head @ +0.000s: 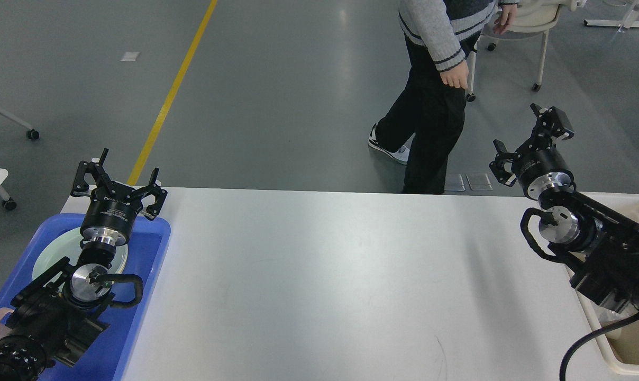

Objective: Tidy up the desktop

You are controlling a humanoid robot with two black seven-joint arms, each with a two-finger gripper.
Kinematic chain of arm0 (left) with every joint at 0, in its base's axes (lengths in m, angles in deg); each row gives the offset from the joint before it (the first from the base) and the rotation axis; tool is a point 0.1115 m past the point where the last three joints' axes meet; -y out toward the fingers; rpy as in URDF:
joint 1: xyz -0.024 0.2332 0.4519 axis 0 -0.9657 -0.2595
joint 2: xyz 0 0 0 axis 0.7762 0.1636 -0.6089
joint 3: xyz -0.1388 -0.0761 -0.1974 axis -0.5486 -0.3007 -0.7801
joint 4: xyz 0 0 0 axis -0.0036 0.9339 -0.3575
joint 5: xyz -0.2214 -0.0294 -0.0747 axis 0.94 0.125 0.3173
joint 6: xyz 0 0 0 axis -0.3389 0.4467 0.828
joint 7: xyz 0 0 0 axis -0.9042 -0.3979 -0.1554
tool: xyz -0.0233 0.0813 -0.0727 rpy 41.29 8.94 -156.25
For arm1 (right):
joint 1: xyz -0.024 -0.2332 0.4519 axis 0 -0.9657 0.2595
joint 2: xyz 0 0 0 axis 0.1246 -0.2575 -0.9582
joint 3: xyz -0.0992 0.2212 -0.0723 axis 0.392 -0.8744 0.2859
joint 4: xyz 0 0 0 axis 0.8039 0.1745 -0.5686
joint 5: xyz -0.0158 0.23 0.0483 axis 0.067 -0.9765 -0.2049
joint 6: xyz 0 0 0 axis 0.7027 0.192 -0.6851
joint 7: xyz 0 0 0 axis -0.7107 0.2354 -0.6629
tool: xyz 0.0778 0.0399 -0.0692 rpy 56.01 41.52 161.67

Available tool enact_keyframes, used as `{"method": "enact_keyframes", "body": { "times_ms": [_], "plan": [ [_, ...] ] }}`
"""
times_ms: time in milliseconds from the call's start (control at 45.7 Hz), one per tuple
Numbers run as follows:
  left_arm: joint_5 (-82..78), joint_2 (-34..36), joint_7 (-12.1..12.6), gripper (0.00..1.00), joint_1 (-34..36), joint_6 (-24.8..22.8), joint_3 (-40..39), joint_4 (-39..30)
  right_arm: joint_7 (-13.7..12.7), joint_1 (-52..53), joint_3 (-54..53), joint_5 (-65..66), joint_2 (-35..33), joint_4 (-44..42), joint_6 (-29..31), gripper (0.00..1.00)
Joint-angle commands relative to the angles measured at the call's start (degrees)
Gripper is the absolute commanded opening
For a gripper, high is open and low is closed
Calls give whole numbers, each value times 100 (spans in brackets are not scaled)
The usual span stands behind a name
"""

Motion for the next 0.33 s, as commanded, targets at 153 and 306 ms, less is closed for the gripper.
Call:
{"method": "enact_keyframes", "body": {
  "times_ms": [153, 306],
  "plan": [
    [1, 0, -1, 98, 0, 0, 0, 1, 92, -490, -3, -3, 233, 190, 22, 100],
    [-7, 0, -1, 98, 0, 9, 0, 1, 92, -613, -3, -3, 233, 375, 13, 100]
  ]
}}
